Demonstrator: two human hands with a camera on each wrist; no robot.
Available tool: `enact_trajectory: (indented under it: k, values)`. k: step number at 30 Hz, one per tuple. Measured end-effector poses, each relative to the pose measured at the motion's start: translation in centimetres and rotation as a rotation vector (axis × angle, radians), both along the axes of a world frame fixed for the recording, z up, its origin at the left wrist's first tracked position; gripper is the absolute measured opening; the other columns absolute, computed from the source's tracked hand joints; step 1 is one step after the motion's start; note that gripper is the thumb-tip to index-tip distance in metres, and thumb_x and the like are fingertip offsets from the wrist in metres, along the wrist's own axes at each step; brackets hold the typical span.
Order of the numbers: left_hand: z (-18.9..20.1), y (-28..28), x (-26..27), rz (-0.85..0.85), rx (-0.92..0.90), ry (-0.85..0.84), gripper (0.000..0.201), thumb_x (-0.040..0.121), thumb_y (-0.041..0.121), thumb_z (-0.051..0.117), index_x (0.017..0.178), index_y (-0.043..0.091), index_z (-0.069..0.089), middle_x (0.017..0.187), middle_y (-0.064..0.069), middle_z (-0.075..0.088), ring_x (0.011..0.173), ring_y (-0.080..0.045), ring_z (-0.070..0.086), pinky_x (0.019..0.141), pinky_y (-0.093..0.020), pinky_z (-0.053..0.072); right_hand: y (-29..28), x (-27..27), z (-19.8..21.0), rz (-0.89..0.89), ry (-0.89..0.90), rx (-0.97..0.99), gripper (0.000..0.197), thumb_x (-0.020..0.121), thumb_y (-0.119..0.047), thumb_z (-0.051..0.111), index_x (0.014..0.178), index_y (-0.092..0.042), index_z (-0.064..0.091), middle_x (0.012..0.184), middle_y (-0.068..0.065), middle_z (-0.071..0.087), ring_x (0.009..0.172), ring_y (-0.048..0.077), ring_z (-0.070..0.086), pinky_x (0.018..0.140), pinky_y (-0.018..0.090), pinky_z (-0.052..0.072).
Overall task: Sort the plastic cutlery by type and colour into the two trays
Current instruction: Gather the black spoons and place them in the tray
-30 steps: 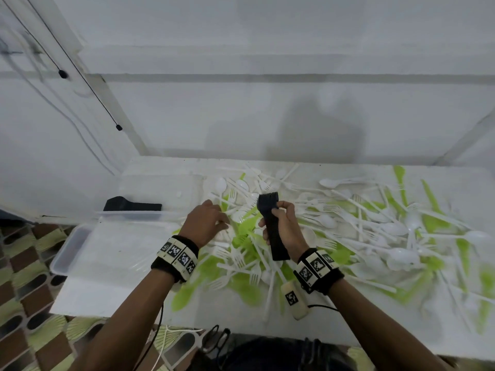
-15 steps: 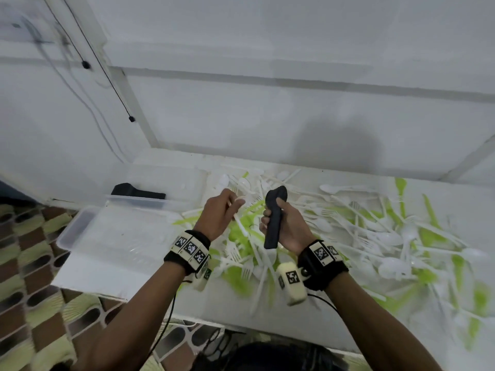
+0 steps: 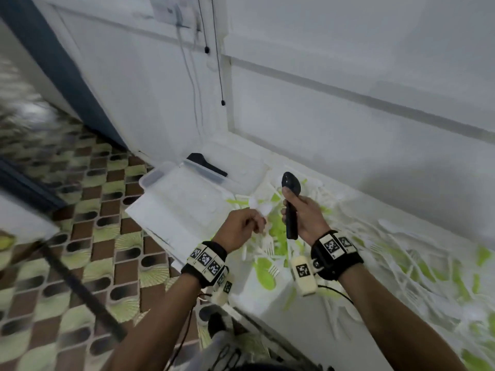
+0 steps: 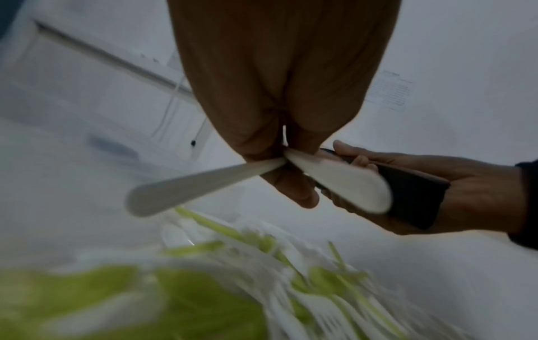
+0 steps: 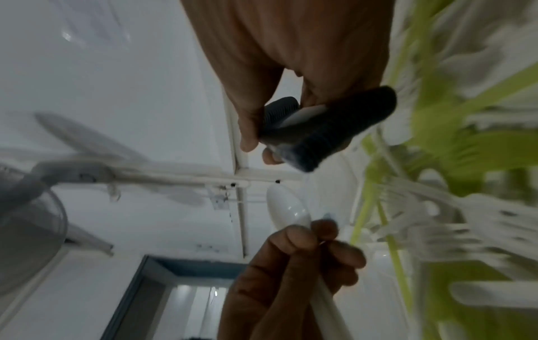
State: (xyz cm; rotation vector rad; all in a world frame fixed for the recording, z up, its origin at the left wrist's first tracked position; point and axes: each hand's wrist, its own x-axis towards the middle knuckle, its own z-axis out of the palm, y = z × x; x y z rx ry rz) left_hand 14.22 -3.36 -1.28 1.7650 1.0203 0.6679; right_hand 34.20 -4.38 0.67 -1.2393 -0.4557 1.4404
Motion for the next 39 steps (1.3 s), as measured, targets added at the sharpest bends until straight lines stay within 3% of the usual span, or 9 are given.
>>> enact_trajectory:
  k: [6, 11, 15, 18, 23, 27, 30, 34, 39]
  values:
    - [2.2, 2.6, -8.1, 0.264, 0.070, -0.163, 0.020, 0.106, -0.002, 0.041, 0.105, 0.003, 0.060, 0.106, -0.013, 0.065, 0.073, -0.026, 0.072, 0.062, -0.029, 0.052, 6.6, -6.8, 1.6, 0.080, -0.171, 0.008, 0.055, 0.084, -0.026, 0.084, 0.120, -0.006, 0.048, 0.075, 0.008, 0.062, 0.049, 0.019, 0.057, 0.046, 0.027, 0.047]
    - [1.2, 5.6, -17.1, 0.442, 0.193, -0.039, 0.034, 0.097, -0.011, 0.040, 0.111, 0.013, 0.060, 0.113, 0.000, 0.063, 0.068, -0.017, 0.067, 0.064, -0.023, 0.046, 11.1, -15.2, 0.7, 0.318, -0.452, 0.056, 0.050, 0.081, -0.025, 0.086, 0.108, -0.009, 0.047, 0.092, 0.014, 0.067, 0.055, 0.024, 0.064, 0.057, 0.035, 0.054]
    - [-0.2, 8.2, -22.8, 0.559, 0.189, 0.012, 0.042, 0.094, -0.014, 0.036, 0.115, 0.017, 0.056, 0.121, -0.005, 0.058, 0.074, -0.013, 0.068, 0.064, -0.024, 0.049, 14.2, -21.9, 0.3, 0.527, -0.688, 0.126, 0.018, 0.080, -0.009, 0.076, 0.083, -0.008, 0.058, 0.071, 0.007, 0.067, 0.059, 0.026, 0.068, 0.067, 0.041, 0.059]
    - [-0.7, 10.1, -25.5, 0.613, 0.170, 0.133, 0.053, 0.088, -0.020, 0.032, 0.123, 0.015, 0.054, 0.127, -0.010, 0.054, 0.094, -0.008, 0.066, 0.079, -0.026, 0.053, 16.7, -25.5, -0.6, 0.693, -0.856, 0.132, 0.037, 0.077, -0.019, 0.075, 0.103, -0.001, 0.056, 0.083, 0.013, 0.072, 0.072, 0.026, 0.072, 0.074, 0.041, 0.061]
    - [-1.5, 11.9, -27.0, 0.639, 0.122, 0.252, 0.058, 0.083, -0.023, 0.035, 0.128, 0.007, 0.053, 0.128, -0.013, 0.052, 0.110, -0.006, 0.048, 0.097, -0.014, 0.035, 19.5, -28.9, -2.4, 0.967, -1.199, 0.058, 0.075, 0.087, -0.035, 0.070, 0.137, -0.001, 0.026, 0.115, 0.016, 0.062, 0.105, 0.034, 0.063, 0.091, 0.043, 0.054]
    - [-2.6, 12.1, -26.9, 0.615, 0.065, 0.152, 0.050, 0.090, -0.021, 0.032, 0.128, 0.005, 0.050, 0.131, -0.008, 0.049, 0.123, -0.019, 0.056, 0.103, -0.029, 0.046, 20.2, -29.8, -3.3, 1.059, -1.211, -0.032, 0.075, 0.095, -0.027, 0.065, 0.144, 0.003, 0.017, 0.128, 0.021, 0.057, 0.118, 0.036, 0.059, 0.088, 0.033, 0.047]
    - [-3.2, 11.7, -26.7, 0.594, 0.027, 0.082, 0.046, 0.095, -0.018, 0.030, 0.131, 0.005, 0.048, 0.132, -0.002, 0.047, 0.128, -0.021, 0.057, 0.105, -0.040, 0.051, 19.6, -30.2, -4.2, 1.064, -1.309, 0.006, 0.060, 0.095, -0.024, 0.064, 0.143, 0.000, 0.036, 0.134, 0.022, 0.051, 0.125, 0.039, 0.052, 0.096, 0.035, 0.044]
    - [-3.2, 11.5, -26.5, 0.589, 0.007, 0.052, 0.045, 0.094, -0.018, 0.031, 0.125, 0.009, 0.049, 0.131, -0.001, 0.048, 0.123, -0.021, 0.060, 0.097, -0.037, 0.056, 19.7, -30.4, -4.3, 1.041, -1.417, 0.111, 0.033, 0.099, -0.023, 0.055, 0.124, -0.004, 0.065, 0.122, 0.022, 0.063, 0.115, 0.041, 0.057, 0.097, 0.040, 0.047]
    - [-2.5, 11.3, -25.8, 0.551, -0.016, 0.129, 0.047, 0.094, -0.018, 0.036, 0.130, 0.011, 0.049, 0.132, -0.002, 0.048, 0.120, -0.020, 0.061, 0.098, -0.037, 0.055, 19.7, -28.6, -3.9, 0.956, -1.287, 0.098, 0.042, 0.099, -0.014, 0.052, 0.140, -0.008, 0.056, 0.133, 0.013, 0.066, 0.126, 0.030, 0.057, 0.106, 0.032, 0.043]
